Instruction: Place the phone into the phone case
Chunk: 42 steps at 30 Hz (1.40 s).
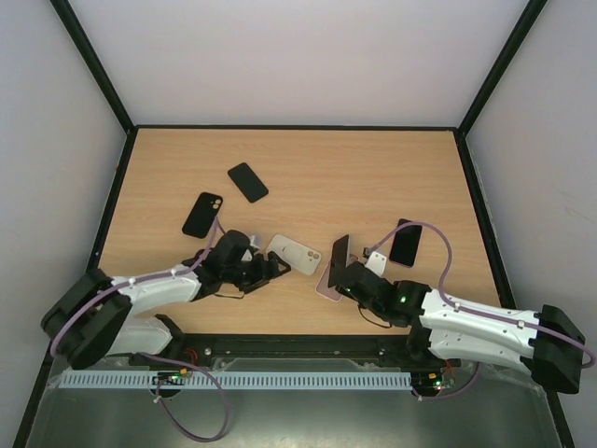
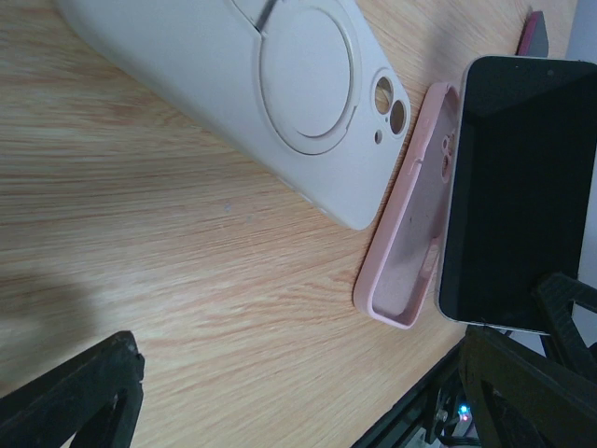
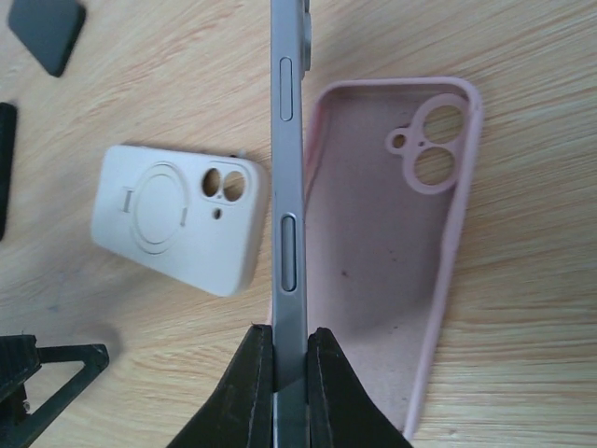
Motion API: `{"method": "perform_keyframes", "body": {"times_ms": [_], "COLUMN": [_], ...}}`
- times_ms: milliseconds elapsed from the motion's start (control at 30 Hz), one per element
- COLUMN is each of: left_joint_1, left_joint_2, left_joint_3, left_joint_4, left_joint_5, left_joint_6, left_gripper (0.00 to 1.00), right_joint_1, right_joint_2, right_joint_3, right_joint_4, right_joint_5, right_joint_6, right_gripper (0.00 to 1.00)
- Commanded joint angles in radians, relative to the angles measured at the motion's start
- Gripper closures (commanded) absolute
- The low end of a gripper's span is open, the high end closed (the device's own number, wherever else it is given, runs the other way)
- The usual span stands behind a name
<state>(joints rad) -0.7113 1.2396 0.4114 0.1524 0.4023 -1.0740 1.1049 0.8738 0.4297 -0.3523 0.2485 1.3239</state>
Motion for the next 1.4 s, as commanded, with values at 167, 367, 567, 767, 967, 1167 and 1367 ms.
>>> {"method": "perform_keyframes", "body": {"times_ms": [167,367,567,767,967,1167,1367], "left_joint_1": [-0.031,-0.030,-0.009,0.032,0.055,0.052,0.037], "left_joint_2": [0.212,0.311,0.399,0.531,0.666,0.639,0.555], "left_joint_3": [0.052,0.128,0.210,0.281,0.376,0.391,0.301], "left_joint_4": [0.263,0.252,0.261,0.327,0.396,0.356,0.322], "left_joint_5": [0.039,0.006,-0.037,-0.019,0.051,0.042,0.017], "left_joint_6": [-0.022,0.027,0.068,0.077,0.022,0.040,0.055], "left_gripper": [0.07,0.07,0.07,0.07,0.08,0.09,0.09], "right_joint_1": [0.003,0.003,0.003,0.003,0.003,0.003,0.003], "right_joint_2": [0.036,0.041,0.022,0.003,-0.009,-0.009,-0.041], "right_joint_3": [-0.036,-0.039,-0.016,-0.014,-0.010,-0.020,-0.029], "right_joint_4": [-0.036,-0.021,-0.055,-0.085,-0.103,-0.112,-0.050], "right_joint_5": [0.112,0.094,0.099,0.088,0.084,0.041,-0.010], "right_joint_6": [0.057,0.058,0.065,0.079,0.083,0.097,0.097], "right_gripper": [0.98,0.98,0.98,0.98,0.98,0.98,0.98]}}
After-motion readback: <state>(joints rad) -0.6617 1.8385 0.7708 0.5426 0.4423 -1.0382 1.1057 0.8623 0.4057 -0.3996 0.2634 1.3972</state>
